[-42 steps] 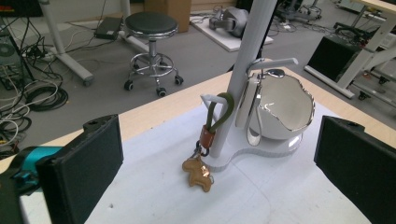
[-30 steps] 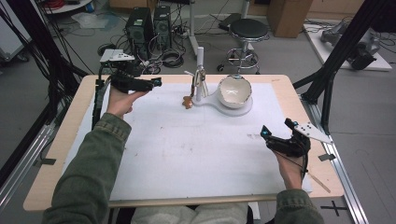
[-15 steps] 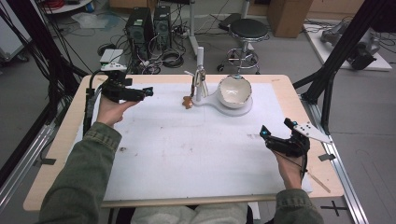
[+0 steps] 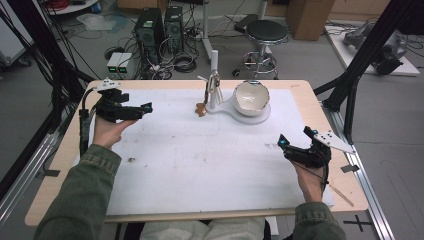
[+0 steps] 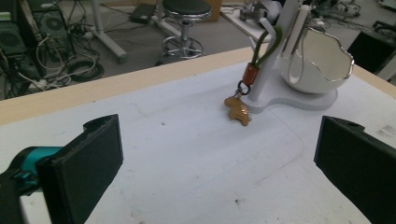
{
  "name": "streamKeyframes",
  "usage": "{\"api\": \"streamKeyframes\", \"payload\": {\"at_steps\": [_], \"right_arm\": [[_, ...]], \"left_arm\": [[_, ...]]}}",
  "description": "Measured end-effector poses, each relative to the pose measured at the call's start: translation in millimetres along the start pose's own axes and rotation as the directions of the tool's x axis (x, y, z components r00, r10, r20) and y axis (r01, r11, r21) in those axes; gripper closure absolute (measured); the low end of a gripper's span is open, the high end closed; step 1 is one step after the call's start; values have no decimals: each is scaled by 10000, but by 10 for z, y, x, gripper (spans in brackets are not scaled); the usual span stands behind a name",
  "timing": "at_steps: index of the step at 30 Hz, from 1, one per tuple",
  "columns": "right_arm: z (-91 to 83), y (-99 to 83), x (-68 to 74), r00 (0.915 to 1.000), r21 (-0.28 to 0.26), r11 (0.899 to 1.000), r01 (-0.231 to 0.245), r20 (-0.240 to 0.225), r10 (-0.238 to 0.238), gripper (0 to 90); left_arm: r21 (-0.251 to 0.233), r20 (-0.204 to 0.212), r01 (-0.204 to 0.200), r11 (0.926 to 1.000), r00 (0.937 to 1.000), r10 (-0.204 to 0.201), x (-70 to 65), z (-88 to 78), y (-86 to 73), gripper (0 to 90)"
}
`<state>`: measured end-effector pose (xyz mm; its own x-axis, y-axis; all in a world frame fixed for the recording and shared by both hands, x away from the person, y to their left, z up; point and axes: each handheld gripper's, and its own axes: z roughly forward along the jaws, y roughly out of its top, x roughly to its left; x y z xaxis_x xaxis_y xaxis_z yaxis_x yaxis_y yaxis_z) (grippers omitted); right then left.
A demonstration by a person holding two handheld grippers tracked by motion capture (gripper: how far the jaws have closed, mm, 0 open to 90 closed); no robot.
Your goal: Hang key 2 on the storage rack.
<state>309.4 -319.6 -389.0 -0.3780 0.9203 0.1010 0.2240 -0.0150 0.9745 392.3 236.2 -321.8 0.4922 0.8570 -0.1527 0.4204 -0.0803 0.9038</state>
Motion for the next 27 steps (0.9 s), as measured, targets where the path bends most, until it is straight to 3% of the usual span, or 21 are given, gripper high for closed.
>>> {"api": "streamKeyframes", "payload": {"at_steps": [4, 9, 15, 23, 27], "right_arm": [[11, 1, -4, 10000, -19, 10000, 35, 16, -35, 5], [23, -3, -8, 10000, 20, 10000, -7, -20, 7, 5], [36, -5, 17, 9999, 107, 9999, 91, -96, -90, 5], [31, -8, 15, 9999, 134, 9998, 117, -71, -116, 5], [14, -10, 9, 9999, 109, 9999, 103, -25, -103, 6]], "left_arm": [[-106, -463, -223, 9997, 9987, 218, 48, -85, -67, 17], [-421, -587, -68, 9991, 9983, 43, 106, -197, -188, 17], [-701, -768, -403, 9967, 9964, 349, 117, -293, -371, 17], [-960, -1255, -460, 9943, 9915, 338, 182, -372, -536, 17], [-1679, -1743, -492, 9846, 9845, 194, 208, -528, -626, 17]]}}
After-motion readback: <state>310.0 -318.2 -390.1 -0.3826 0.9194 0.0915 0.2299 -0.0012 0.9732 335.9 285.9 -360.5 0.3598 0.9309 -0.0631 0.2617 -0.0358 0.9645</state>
